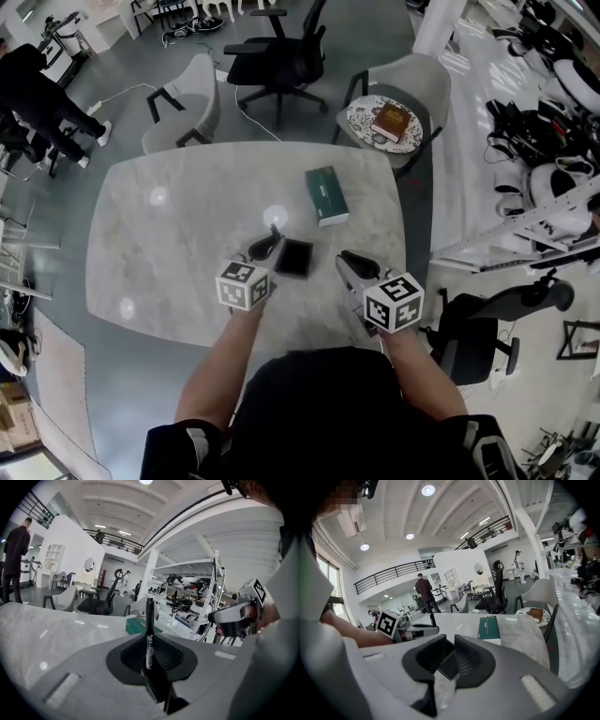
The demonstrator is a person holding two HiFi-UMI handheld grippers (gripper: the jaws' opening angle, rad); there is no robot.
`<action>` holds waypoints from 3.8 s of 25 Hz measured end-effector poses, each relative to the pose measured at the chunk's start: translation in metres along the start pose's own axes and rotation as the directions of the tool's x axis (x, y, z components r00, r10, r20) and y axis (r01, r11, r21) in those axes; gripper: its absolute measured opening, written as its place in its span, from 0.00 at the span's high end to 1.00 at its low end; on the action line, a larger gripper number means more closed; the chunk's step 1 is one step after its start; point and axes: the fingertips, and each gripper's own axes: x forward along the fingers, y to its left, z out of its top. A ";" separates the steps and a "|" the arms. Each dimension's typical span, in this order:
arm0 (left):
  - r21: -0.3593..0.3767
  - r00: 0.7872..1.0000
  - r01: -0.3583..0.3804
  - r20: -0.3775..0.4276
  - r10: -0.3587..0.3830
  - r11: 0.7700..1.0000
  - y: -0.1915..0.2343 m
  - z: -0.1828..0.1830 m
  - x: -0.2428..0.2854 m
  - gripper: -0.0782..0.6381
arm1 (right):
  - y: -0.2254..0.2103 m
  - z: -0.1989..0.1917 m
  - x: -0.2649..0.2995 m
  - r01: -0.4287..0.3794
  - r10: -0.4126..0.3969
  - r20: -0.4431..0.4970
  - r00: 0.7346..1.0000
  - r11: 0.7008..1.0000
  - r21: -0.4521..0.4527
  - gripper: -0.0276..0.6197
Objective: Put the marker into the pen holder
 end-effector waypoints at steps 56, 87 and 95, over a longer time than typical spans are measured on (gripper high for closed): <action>0.211 0.961 0.053 0.257 -0.108 0.976 -0.023 0.073 -0.156 0.88 | 0.089 0.024 -0.034 0.059 -0.052 0.090 0.995 0.996 -0.073 0.87; 0.118 0.927 -0.175 0.354 0.123 0.978 -0.187 0.075 -0.203 0.88 | 0.053 0.003 -0.204 -0.075 0.101 0.255 0.962 0.991 -0.109 0.94; 0.111 0.929 -0.223 0.326 0.176 0.969 -0.164 0.073 -0.217 0.88 | 0.095 0.042 -0.184 -0.103 0.158 0.297 0.942 0.976 -0.192 0.95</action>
